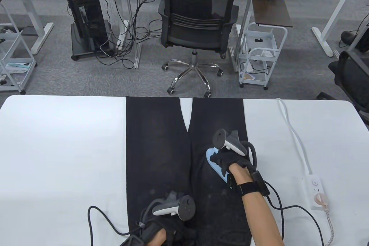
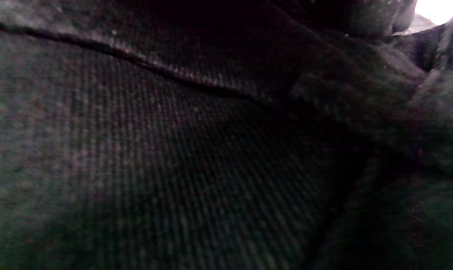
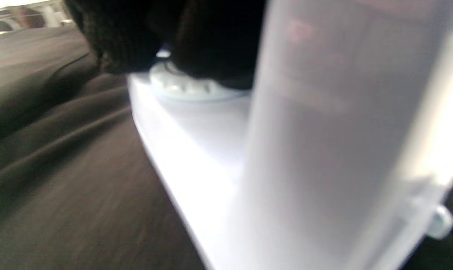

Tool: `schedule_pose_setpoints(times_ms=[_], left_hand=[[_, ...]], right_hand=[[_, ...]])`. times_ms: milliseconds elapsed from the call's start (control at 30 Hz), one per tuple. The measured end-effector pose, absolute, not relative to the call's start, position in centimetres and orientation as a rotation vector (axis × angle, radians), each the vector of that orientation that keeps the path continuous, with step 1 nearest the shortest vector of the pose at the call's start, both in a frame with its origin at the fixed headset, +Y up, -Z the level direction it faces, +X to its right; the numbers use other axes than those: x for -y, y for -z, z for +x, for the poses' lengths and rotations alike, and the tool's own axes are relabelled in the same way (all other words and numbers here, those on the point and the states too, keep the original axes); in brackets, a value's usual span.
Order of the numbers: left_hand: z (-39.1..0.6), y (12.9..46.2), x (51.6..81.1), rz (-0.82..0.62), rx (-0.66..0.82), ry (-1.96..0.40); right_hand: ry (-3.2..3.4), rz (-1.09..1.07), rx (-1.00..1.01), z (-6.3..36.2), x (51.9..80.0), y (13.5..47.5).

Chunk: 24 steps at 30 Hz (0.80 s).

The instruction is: Iron trousers with electric iron on table

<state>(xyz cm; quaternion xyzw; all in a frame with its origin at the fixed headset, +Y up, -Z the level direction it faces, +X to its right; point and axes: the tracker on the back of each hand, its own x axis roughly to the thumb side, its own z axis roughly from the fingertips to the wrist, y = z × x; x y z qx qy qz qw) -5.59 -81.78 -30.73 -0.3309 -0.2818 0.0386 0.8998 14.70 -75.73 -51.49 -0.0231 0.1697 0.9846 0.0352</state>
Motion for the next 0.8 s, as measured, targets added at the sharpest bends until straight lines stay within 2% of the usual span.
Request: schedule_pose_setpoints(times_ms=[100, 300, 600, 800], left_hand=[[-5.6, 30.7, 81.8, -0.686, 0.582, -0.079], [-5.6, 30.8, 81.8, -0.69, 0.583, -0.08], [-5.6, 30.9, 81.7, -0.692, 0.577, -0.085], [-5.7, 30.9, 81.7, -0.69, 0.573, -0.085]], right_hand=[[-2.995, -0.272, -0.505, 15.9, 75.7, 53.1], [-2.936, -0.334, -0.551, 16.0, 75.9, 52.7], [-2.94, -0.095, -0.72, 14.4, 75.8, 46.5], [-2.936, 0.111, -0.8, 13.4, 75.7, 40.0]])
